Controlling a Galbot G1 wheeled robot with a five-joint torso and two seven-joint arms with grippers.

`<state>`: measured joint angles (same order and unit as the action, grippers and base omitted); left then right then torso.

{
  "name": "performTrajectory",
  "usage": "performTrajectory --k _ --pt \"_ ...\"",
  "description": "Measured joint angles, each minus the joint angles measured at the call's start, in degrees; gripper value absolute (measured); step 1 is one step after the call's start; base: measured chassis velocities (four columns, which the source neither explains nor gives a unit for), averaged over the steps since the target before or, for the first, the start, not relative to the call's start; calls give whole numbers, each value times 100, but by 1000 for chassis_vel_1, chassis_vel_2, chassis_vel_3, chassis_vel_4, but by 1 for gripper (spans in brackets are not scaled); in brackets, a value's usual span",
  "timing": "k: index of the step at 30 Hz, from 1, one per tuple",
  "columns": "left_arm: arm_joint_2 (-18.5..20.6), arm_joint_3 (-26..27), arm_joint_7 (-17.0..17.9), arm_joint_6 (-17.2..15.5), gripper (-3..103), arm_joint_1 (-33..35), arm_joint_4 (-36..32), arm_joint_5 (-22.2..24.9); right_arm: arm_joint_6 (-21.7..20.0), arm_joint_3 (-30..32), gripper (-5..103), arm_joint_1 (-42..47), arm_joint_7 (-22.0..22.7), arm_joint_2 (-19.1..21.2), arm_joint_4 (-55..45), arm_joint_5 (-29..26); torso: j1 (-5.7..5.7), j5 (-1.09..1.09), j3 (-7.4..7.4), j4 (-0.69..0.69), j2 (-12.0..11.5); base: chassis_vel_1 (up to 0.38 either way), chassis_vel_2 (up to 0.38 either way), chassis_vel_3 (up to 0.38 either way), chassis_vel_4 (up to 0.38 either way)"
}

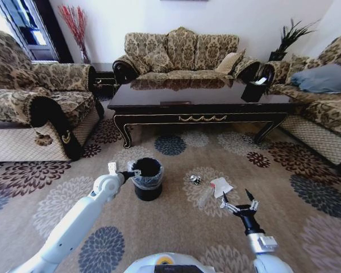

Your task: Move to the front of the table and pick up the trash from the floor, then place it into the trash bin.

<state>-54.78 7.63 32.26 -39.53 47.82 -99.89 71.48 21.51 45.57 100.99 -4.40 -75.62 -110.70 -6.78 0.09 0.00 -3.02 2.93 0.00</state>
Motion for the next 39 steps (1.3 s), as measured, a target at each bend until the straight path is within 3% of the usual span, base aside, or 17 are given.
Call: performTrajectory --k 12,21,24,27,28,33,36,39 --pt "-155 -138 235 -268 96 -582 720 370 -2 -20 100 8 23 -19 22 2 0 0 0 1 0 0 0 0 0" --pt "-274 -273 339 -280 75 -917 1081 594 0 26 100 27 44 -11 28 -21 0 0 0 2 0 0 0 0 0" --pt "-289 -333 336 -280 58 -939 1160 687 -2 30 100 1 82 -6 29 -39 0 0 0 1 0 0 0 0 0" --pt "-289 -358 314 -279 53 -920 1192 689 -7 41 100 -14 100 6 33 -53 0 0 0 0 0 0 0 0 0" --pt "-289 -371 307 -279 45 -909 1216 688 -12 49 100 -18 112 12 41 -61 0 0 0 0 0 0 0 0 0" --pt "-294 -411 316 -274 52 -905 1281 679 -27 72 100 -35 197 20 66 -64 -1 0 0 0 0 0 0 0 0" --pt "-303 -424 344 -272 44 -914 1296 667 -33 86 100 -35 217 32 74 -64 0 0 0 0 0 0 0 0 0" --pt "-315 -426 339 -270 27 -927 1313 661 -140 135 100 -67 310 98 125 -70 -1 0 0 2 0 0 0 0 0"
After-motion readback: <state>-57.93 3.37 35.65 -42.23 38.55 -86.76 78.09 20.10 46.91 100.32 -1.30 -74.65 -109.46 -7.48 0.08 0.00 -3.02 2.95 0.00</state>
